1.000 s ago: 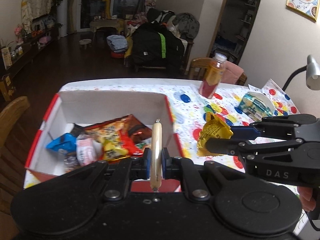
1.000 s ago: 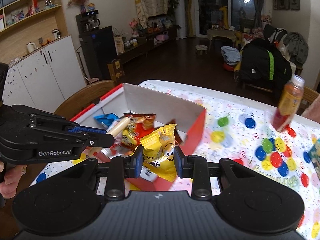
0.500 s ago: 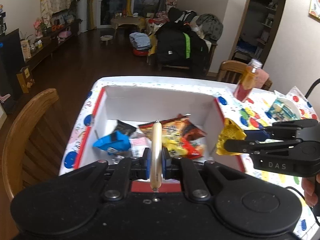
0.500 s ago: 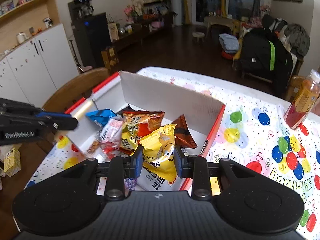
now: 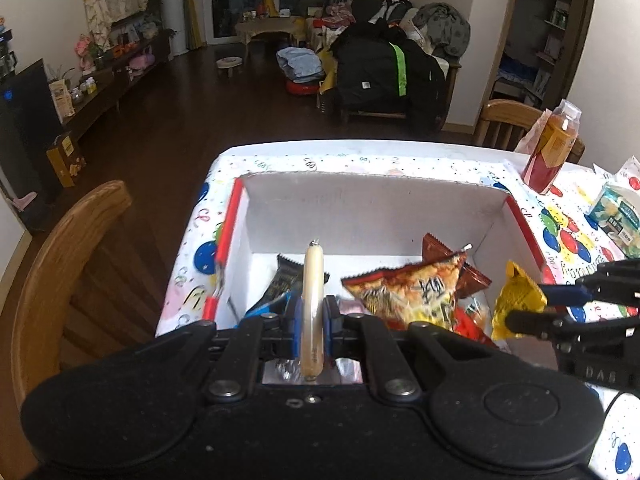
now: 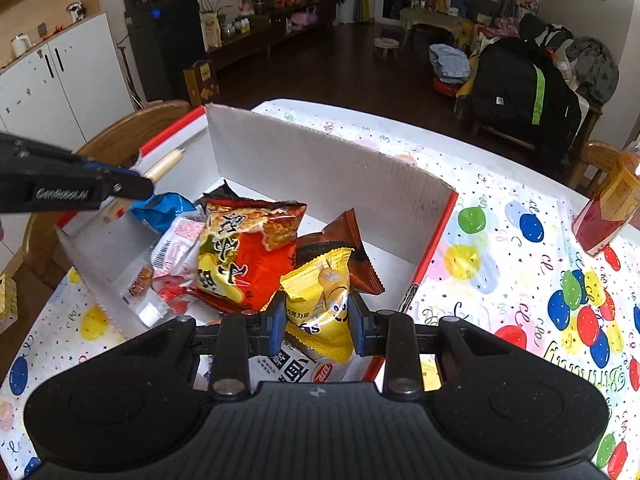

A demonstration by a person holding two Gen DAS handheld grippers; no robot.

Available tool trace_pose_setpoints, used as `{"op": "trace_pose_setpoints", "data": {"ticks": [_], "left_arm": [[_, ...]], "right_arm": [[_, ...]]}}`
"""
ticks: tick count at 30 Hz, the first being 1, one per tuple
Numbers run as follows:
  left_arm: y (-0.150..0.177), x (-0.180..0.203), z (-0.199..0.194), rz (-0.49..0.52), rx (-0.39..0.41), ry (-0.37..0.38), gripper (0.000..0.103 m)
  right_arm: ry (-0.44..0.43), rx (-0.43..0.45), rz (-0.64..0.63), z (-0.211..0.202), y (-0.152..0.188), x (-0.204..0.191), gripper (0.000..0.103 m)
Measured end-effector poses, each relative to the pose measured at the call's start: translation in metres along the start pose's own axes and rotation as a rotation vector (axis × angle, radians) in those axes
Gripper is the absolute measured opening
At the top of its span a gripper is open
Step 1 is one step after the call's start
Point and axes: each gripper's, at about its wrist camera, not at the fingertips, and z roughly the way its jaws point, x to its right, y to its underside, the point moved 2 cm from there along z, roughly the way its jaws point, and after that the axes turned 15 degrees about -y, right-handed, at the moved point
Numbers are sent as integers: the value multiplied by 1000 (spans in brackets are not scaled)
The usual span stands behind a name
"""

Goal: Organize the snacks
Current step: 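Lower both snacks into the red box and open both grippers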

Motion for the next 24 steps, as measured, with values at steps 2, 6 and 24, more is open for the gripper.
{"op": "trace_pose_setpoints", "data": {"ticks": [2,6,24], "left_arm": [[-5,4,7,4,-11,7,8],[-10,12,21,19,-36,5,8],[-7,22,41,46,-99,13,18]], "right_arm": [[4,-10,-7,4,0,-1,31],[7,-30,-25,10,0,-2,31],[-3,-35,1,13,2,3,31]]}}
